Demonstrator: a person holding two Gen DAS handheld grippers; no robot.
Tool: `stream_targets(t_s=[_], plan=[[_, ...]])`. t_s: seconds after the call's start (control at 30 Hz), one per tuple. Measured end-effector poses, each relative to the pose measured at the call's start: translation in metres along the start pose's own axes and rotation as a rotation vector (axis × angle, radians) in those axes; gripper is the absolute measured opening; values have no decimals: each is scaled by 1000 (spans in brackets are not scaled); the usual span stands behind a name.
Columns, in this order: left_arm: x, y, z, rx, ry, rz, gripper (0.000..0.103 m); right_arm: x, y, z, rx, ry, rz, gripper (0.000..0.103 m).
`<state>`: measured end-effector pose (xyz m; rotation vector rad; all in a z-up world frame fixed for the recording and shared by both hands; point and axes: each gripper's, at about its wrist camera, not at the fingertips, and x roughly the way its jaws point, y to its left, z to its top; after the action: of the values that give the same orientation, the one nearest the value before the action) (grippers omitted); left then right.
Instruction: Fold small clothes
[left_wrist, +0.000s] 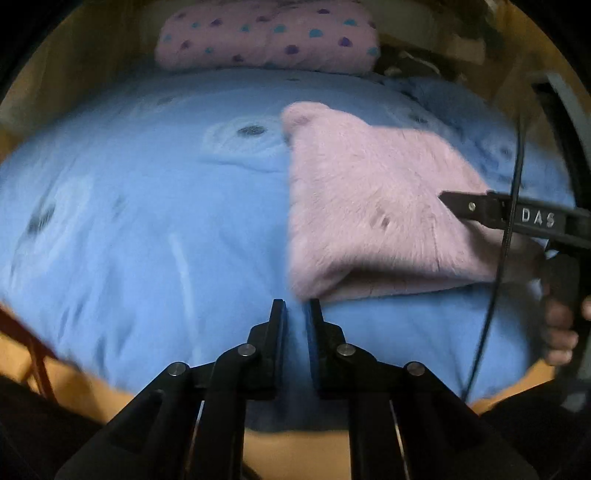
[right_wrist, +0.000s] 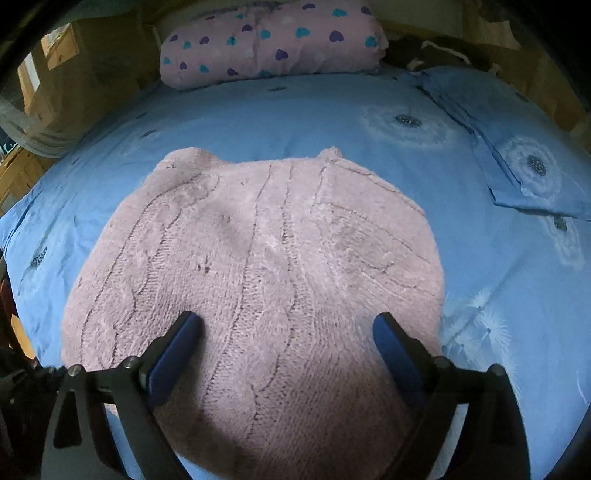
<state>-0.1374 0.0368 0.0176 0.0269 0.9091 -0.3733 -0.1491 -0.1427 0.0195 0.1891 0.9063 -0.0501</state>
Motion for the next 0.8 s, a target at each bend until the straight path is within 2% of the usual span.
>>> stream_targets(t_s=[0.03, 0.1, 0.17, 0.23, 0.3, 0.33, 0.37, 0.43, 0.47, 0.53, 0.57, 0.6, 0.7, 0.73, 0.8], plan=[[-12, 6, 2, -21, -26, 10, 0, -9, 2, 4, -4, 0, 31, 90], [-40, 14, 14, -40, -157, 26, 0, -24, 3, 12, -2, -33, 94, 87], [-55, 10, 32, -23, -244, -3, 0, -39, 4, 29, 3, -102, 95, 87], [-48, -2, 54, 30, -213, -116, 0, -43, 11, 51, -7, -133, 101, 86], [-29, -12, 69, 53, -137, -268, 0, -30, 21, 73, -23, -83, 186, 74], [-16, -15, 72, 60, -108, -279, 0, -16, 30, 84, -29, -30, 259, 63], [0, -15, 73, 52, -73, -232, 0, -7, 34, 89, -24, -4, 285, 52], [24, -6, 69, -3, -31, -211, 0, 24, 40, 97, 4, 74, 315, 39], [28, -3, 68, -13, -36, -196, 0, 38, 43, 97, 16, 117, 321, 30], [32, -10, 62, 47, -63, -101, 0, 77, 47, 91, 16, 228, 305, 21], [36, -15, 56, 95, -79, -27, 0, 84, 49, 87, 4, 234, 293, 21], [38, -17, 51, 113, -89, 9, 0, 89, 50, 87, -14, 223, 274, 18], [47, -12, 48, 133, -63, 76, 0, 94, 56, 89, -64, 219, 209, 17], [50, -7, 47, 113, -40, 66, 0, 96, 55, 91, -65, 221, 193, 17], [44, 9, 47, 30, -39, -22, 0, 102, 51, 98, -33, 225, 205, 17]])
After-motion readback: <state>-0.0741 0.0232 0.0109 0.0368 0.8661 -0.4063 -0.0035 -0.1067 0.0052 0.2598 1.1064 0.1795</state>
